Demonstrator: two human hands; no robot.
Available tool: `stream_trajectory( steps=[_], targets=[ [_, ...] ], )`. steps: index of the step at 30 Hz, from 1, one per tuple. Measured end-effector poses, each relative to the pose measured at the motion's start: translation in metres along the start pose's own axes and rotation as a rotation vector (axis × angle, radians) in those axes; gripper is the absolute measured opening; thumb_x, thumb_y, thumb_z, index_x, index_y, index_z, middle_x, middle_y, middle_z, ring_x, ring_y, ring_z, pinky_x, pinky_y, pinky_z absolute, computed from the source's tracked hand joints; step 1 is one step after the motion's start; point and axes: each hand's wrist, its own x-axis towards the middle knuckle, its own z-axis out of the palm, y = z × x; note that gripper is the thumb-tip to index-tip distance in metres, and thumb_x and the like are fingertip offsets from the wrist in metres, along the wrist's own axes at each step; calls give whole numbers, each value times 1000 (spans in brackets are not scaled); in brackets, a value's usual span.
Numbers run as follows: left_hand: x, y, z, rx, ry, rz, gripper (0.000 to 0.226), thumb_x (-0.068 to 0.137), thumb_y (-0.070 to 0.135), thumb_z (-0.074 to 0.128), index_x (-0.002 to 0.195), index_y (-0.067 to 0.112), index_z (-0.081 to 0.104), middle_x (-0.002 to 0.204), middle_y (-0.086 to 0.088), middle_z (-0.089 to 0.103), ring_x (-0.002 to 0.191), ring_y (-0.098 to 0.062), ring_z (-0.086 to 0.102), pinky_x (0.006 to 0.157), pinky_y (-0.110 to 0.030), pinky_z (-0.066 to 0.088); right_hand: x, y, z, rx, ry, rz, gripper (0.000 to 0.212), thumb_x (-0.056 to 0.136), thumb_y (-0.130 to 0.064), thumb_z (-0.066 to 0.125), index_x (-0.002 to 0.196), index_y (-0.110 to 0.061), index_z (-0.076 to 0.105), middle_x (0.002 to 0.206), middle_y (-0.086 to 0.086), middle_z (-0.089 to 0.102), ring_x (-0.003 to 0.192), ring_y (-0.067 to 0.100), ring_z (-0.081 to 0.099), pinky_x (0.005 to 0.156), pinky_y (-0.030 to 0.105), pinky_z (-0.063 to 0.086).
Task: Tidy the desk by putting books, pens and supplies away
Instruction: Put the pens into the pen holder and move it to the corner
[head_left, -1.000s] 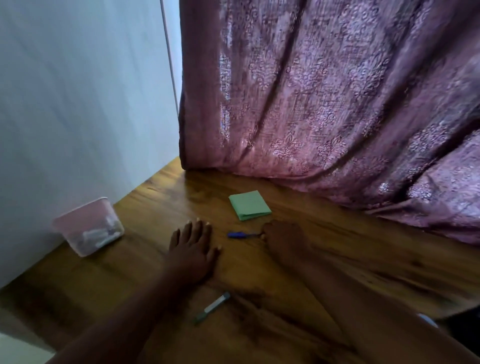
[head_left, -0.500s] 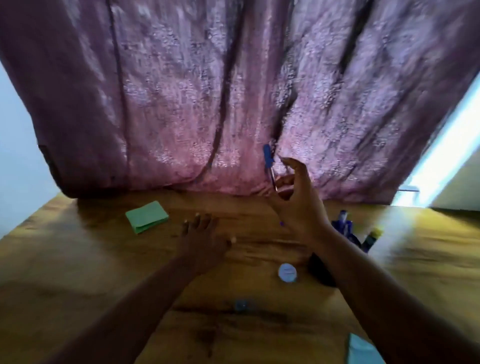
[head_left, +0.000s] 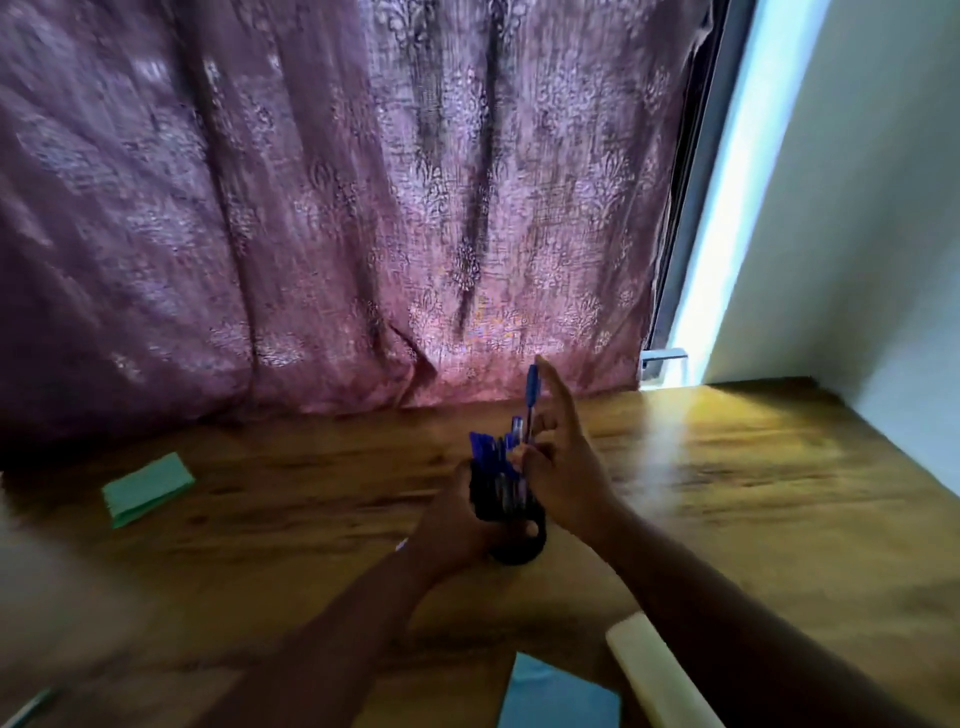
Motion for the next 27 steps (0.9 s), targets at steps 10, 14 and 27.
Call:
stream_trajectory(
  steps=[10,14,27],
  targets=[
    [-3,-7,4,60,82,-68,80,53,43,85,123,33,48,116,5,67,105,-13,65,92,-47,53,-19,18,-9,-506,-107,-233,62,81,-21,62,137,-33,38,107,4,63,99,27,54,87,33,40],
    [-4,-4,5,75,73,-52,88,51,55,85,127,34,48,118,7,66,108,-11,63,92,-42,53,-18,26,-15,-511,-141,-196,58,86,-35,59,140,-30,41,122,4,53,111,24,46,96,37,40],
    [-14,2,11,45,88,-14,83,47,48,91,121,35,54,113,11,68,106,-7,64,90,-35,55,-57,51,-24,-26,-309,94,113,68,-23,81,140,-43,-4,143,-8,32,130,9,44,105,30,43]
  ],
)
